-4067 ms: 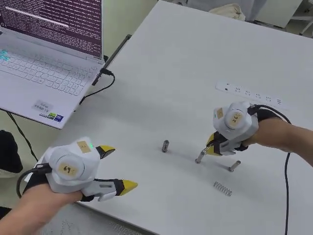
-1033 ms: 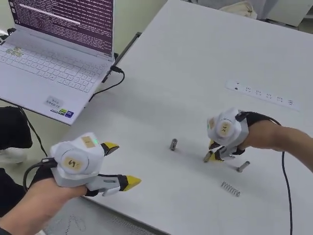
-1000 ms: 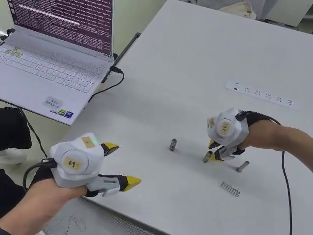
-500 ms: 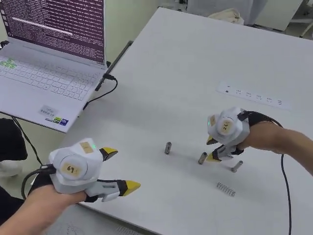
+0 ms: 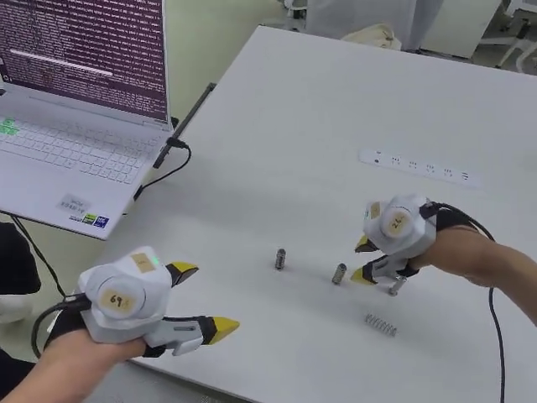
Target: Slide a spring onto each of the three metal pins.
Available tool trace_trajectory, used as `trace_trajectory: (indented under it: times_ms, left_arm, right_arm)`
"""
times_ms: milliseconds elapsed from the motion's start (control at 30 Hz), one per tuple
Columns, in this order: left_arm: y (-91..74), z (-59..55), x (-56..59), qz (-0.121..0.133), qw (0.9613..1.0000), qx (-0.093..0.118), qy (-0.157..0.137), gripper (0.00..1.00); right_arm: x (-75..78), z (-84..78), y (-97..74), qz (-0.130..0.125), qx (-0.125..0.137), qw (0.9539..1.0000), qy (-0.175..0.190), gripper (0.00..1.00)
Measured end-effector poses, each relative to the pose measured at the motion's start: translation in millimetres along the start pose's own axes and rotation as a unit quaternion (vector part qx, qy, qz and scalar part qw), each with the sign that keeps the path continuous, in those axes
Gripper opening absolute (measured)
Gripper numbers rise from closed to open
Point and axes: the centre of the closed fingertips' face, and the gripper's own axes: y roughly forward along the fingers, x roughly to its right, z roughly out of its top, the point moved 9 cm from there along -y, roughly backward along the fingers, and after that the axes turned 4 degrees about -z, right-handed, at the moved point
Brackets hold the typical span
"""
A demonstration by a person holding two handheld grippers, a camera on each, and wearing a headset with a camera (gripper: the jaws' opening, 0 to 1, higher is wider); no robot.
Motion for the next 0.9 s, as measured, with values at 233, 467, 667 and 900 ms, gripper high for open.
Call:
trace_trajectory:
  times_ms: [233,467,667,900]
  left_arm:
    - [3.9,3.6,7.0,-0.004,1.0000,0.001,0.002,0.59]
    - [5.1,7.1,10.7,-0.006,1.0000,0.004,0.003,0.59]
    - [5.5,9.0,12.5,-0.004,1.0000,0.006,0.000,0.59]
    - [6.8,11.6,11.6,-0.005,1.0000,0.005,0.002,0.59]
  right_arm:
    - [-5.5,-9.3,-4.2,-0.041,0.057,0.9943,0.081,0.34]
    - [-15.8,-19.7,-5.3,-0.056,0.082,0.9878,0.120,0.35]
    - [-25.9,-28.0,-7.3,-0.064,0.102,0.9803,0.157,0.36]
    - [-36.3,-37.7,-14.9,-0.082,0.118,0.9709,0.192,0.38]
